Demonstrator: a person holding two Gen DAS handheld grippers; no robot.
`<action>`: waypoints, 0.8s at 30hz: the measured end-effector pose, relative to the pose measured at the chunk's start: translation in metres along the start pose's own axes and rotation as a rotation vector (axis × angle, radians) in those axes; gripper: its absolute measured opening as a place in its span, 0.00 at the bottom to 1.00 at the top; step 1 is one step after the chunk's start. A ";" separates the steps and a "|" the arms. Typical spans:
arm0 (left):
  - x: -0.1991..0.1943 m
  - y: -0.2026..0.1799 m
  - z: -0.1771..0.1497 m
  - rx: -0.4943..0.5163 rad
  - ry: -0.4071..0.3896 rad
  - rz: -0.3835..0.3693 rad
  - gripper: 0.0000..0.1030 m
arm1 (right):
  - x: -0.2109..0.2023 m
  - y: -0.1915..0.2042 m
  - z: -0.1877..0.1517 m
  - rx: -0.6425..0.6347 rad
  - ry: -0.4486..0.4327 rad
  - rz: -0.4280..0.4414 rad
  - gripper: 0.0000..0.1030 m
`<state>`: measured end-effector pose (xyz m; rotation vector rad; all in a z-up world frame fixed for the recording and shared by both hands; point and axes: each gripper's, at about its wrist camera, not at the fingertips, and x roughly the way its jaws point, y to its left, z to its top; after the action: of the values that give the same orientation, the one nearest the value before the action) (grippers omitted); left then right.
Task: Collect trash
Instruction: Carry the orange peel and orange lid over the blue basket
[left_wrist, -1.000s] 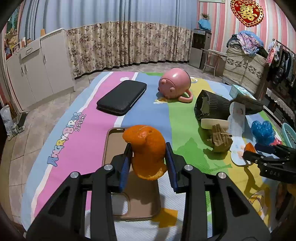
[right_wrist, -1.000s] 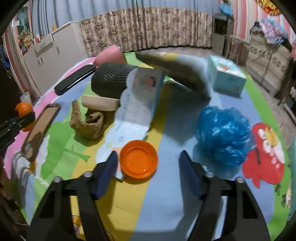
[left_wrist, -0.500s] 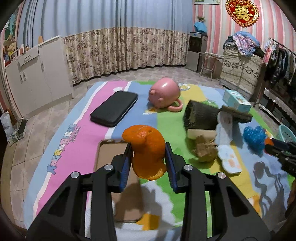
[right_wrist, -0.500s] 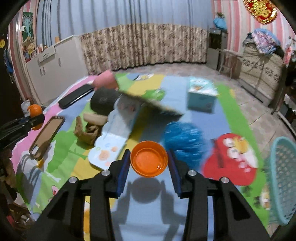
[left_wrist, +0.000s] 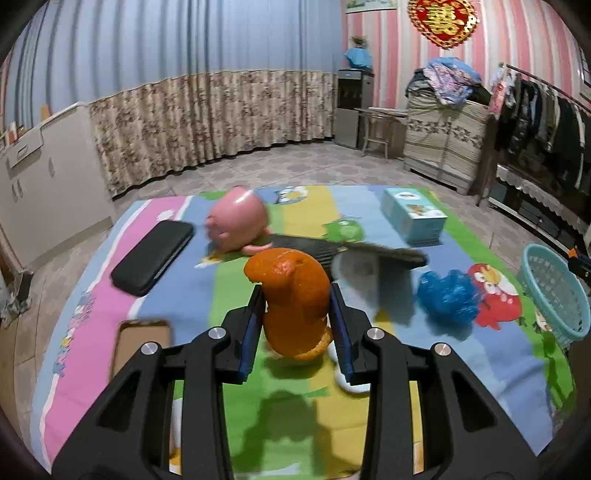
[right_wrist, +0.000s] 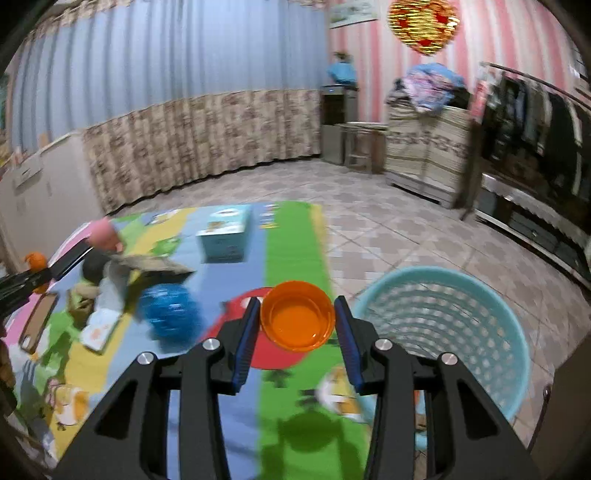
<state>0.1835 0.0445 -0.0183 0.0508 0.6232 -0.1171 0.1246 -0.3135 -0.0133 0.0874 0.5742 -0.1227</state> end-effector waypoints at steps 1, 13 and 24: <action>0.002 -0.009 0.005 0.009 -0.002 -0.009 0.32 | 0.001 -0.009 -0.001 0.011 -0.001 -0.016 0.40; 0.012 -0.127 0.035 0.114 -0.050 -0.158 0.32 | 0.002 -0.084 -0.012 0.124 -0.018 -0.121 0.40; 0.022 -0.254 0.036 0.230 -0.048 -0.355 0.32 | -0.010 -0.142 -0.018 0.246 -0.056 -0.189 0.40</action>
<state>0.1907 -0.2121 -0.0050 0.1586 0.5642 -0.5324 0.0868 -0.4512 -0.0301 0.2684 0.5091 -0.3783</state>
